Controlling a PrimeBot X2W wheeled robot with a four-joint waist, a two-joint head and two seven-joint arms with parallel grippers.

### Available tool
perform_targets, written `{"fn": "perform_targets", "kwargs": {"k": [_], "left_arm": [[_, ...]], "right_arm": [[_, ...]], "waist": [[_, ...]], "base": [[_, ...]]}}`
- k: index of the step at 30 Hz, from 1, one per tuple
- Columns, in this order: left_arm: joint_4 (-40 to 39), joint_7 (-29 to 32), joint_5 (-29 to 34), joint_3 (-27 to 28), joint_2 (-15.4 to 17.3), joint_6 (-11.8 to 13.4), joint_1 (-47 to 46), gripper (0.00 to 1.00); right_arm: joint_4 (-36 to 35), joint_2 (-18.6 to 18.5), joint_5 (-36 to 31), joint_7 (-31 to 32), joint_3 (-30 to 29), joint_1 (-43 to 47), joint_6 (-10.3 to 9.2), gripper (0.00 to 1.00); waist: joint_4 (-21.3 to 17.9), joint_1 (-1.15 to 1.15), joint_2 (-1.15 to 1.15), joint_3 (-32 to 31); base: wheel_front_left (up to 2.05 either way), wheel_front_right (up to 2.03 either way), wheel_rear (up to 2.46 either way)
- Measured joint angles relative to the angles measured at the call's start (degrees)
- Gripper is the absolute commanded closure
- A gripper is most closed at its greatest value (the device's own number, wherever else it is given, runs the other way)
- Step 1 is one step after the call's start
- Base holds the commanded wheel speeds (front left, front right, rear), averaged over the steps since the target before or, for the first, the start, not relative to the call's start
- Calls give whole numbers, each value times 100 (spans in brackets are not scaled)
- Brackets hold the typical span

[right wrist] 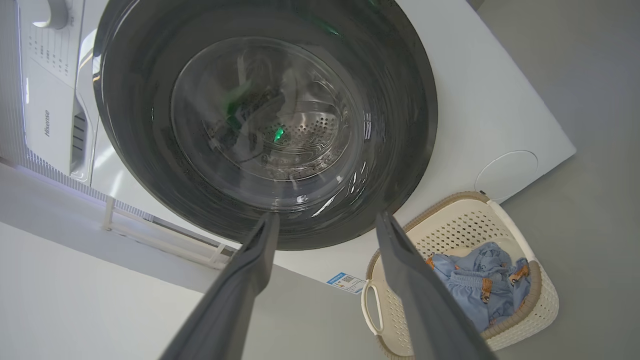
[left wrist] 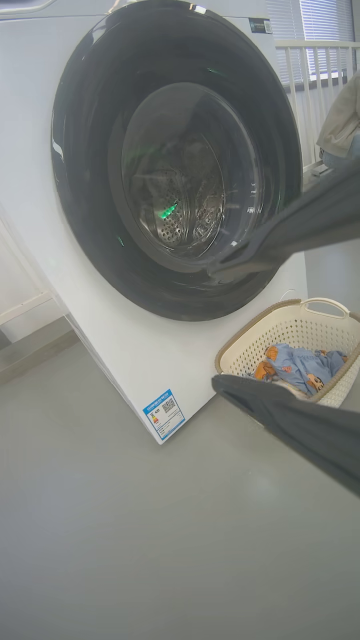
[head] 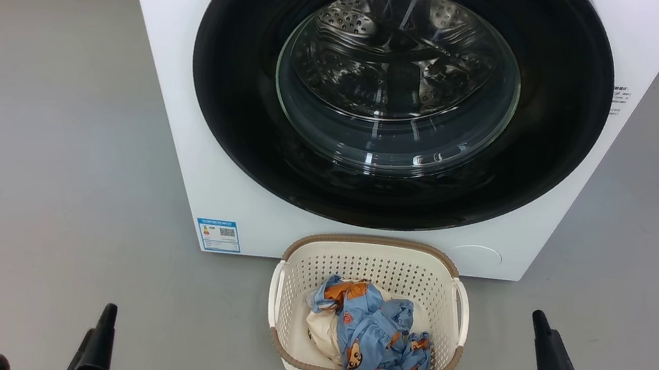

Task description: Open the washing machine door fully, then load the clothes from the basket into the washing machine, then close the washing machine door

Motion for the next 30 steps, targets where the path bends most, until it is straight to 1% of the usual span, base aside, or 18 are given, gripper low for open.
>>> {"fn": "perform_targets", "kwargs": {"k": [1,12,28,30], "left_arm": [[-2,-26,209,-25,7,0,3,0],[-67,-207,1333,-46,71,-1,86,0],[-160,-460,2686,-119,244,2,257,0],[-159,-510,2933,-156,335,10,276,0]], "right_arm": [[3,-12,-168,-30,40,0,0,0],[127,-104,-1038,-202,129,-1,0,0],[339,-189,-2248,-456,229,-1,0,0],[350,-200,-2457,-501,237,-3,0,0]], "waist": [[0,0,0,-5],[-9,0,0,-54],[-24,0,0,-48],[-31,0,0,-42]], "base": [[0,0,0],[0,0,0],[0,0,0],[0,0,0]]}}
